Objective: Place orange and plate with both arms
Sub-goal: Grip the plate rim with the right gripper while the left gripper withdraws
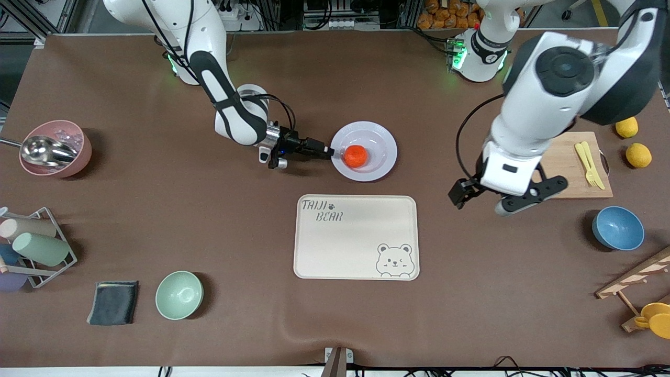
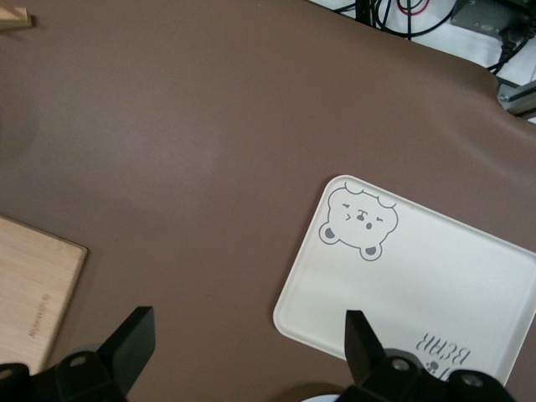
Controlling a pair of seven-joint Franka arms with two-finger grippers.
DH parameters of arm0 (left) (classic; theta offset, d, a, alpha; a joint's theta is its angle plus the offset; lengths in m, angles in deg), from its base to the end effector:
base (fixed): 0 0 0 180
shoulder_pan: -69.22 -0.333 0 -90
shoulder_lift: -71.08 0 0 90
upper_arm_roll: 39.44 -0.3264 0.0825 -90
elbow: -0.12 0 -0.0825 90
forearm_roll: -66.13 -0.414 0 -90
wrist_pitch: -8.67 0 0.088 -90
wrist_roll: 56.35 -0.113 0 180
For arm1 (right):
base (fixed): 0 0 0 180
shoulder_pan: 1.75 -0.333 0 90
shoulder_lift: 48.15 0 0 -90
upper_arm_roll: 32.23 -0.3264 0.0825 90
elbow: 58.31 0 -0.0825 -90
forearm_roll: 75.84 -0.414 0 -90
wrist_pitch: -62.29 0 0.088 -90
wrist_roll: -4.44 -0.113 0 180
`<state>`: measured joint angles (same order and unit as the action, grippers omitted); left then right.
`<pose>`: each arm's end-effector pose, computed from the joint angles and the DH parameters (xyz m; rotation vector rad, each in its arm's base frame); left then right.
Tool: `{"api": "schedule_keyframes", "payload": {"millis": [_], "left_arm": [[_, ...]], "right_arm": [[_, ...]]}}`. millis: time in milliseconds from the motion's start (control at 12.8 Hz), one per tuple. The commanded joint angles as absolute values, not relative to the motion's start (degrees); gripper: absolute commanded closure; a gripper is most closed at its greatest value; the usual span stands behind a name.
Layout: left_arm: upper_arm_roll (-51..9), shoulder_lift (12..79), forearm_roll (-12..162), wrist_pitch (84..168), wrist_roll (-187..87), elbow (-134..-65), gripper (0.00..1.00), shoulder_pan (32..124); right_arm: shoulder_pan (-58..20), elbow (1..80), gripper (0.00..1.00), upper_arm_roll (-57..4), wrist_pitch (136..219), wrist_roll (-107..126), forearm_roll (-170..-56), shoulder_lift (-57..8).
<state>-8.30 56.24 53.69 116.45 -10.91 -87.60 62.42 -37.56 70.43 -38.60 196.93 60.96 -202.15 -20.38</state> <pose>0.6384 -0.2288 0.5356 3.0790 0.5263 0.2364 0.3820 0.3726 0.1131 -1.9978 0.3738 0.0848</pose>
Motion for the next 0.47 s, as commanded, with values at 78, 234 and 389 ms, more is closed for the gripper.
{"api": "schedule_keyframes", "payload": {"millis": [78, 234, 389], "left_arm": [[-25.41, 63.76, 64.69, 110.90, -29.94, -87.33, 0.00, 68.93], [-30.46, 65.97, 65.95, 107.47, -36.99, -87.41, 0.00, 70.09], [-33.27, 67.90, 65.86, 105.36, -41.83, -87.59, 0.00, 70.18]], "right_arm": [[-40.33, 68.17, 0.25, -38.12, 197.47, 62.62, -205.83, -18.45], [-40.68, 67.55, 0.26, -38.21, 198.42, 62.71, -206.97, -17.82], [-41.04, 67.55, 0.27, -38.21, 198.87, 62.71, -207.06, -17.74]]}}
